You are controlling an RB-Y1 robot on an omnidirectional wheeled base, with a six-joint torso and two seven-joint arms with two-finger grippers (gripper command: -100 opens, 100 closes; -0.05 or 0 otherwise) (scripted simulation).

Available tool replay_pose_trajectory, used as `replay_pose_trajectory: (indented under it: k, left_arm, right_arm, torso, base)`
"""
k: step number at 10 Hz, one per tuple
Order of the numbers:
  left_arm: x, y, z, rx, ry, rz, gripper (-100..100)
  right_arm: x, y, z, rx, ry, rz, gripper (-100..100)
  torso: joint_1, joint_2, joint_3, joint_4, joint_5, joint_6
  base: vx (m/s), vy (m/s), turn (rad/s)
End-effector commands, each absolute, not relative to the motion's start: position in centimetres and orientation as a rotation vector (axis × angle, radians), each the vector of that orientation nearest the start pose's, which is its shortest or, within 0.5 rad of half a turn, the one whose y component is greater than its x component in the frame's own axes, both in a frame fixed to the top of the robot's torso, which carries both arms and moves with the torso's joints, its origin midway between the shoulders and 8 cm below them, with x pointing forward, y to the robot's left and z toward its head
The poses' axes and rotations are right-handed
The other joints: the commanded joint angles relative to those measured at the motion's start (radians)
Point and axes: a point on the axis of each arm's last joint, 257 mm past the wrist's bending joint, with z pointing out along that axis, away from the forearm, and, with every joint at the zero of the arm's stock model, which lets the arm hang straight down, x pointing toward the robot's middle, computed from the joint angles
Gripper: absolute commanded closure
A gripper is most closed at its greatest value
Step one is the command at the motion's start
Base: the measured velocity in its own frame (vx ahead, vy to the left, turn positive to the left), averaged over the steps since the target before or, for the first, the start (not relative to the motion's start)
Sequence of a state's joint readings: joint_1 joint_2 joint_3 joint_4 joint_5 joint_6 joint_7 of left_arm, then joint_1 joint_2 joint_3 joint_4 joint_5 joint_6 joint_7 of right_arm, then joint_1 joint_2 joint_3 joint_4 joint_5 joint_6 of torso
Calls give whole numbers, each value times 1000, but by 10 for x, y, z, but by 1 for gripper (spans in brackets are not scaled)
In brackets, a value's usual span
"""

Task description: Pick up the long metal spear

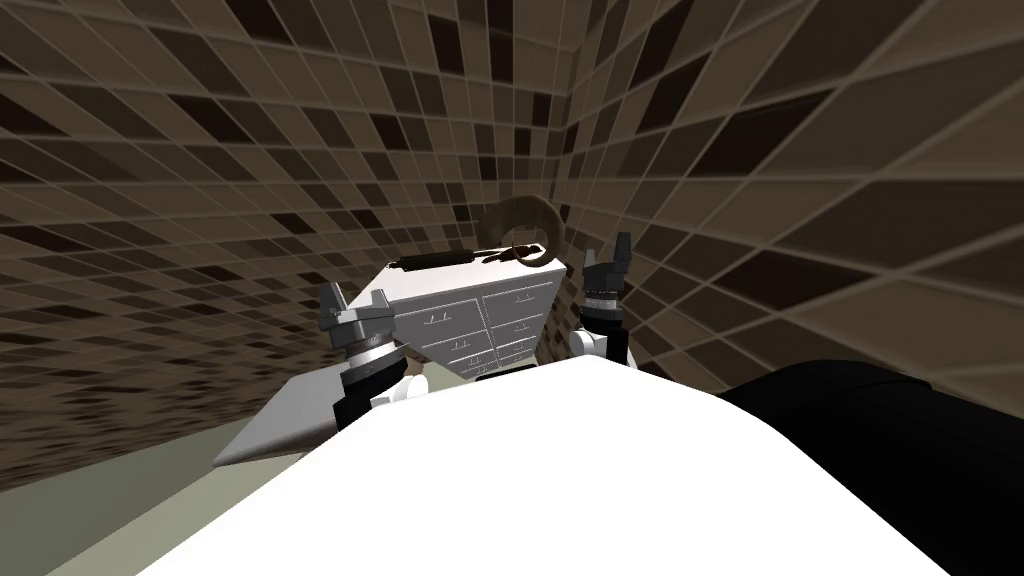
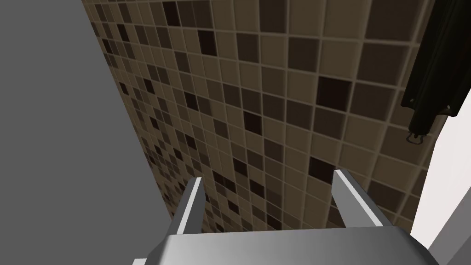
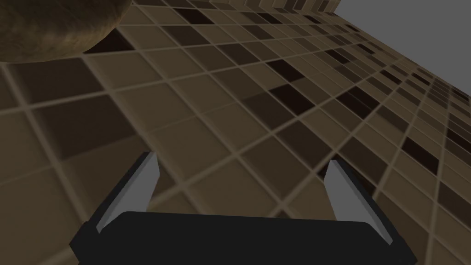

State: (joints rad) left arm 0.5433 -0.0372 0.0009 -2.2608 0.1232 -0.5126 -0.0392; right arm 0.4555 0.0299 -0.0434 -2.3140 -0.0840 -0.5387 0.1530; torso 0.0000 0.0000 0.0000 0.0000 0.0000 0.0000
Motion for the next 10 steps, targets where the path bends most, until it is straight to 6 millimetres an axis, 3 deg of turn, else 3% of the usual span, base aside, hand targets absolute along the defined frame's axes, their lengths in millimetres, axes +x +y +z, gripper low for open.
replay_pose_trajectory:
  k: [1, 5, 10]
  left_arm:
    - [344, 299, 8, -751, 576, -1325, -100]
    - [379, 285, 14, -709, 681, -1365, -100]
    - [407, 276, 28, -689, 713, -1399, -100]
  right_arm:
    - [327, -299, 61, 585, 491, 1205, 0]
    - [327, -299, 61, 585, 491, 1205, 0]
    - [327, -299, 61, 585, 491, 1205, 0]
  torso:
    - [0, 0, 0, 0, 0, 0]
    - [0, 1, 0, 0, 0, 0]
    - [0, 1, 0, 0, 0, 0]
  base:
    - [-2, 1, 36]
    - [-15, 2, 77]
    - [-19, 2, 49]
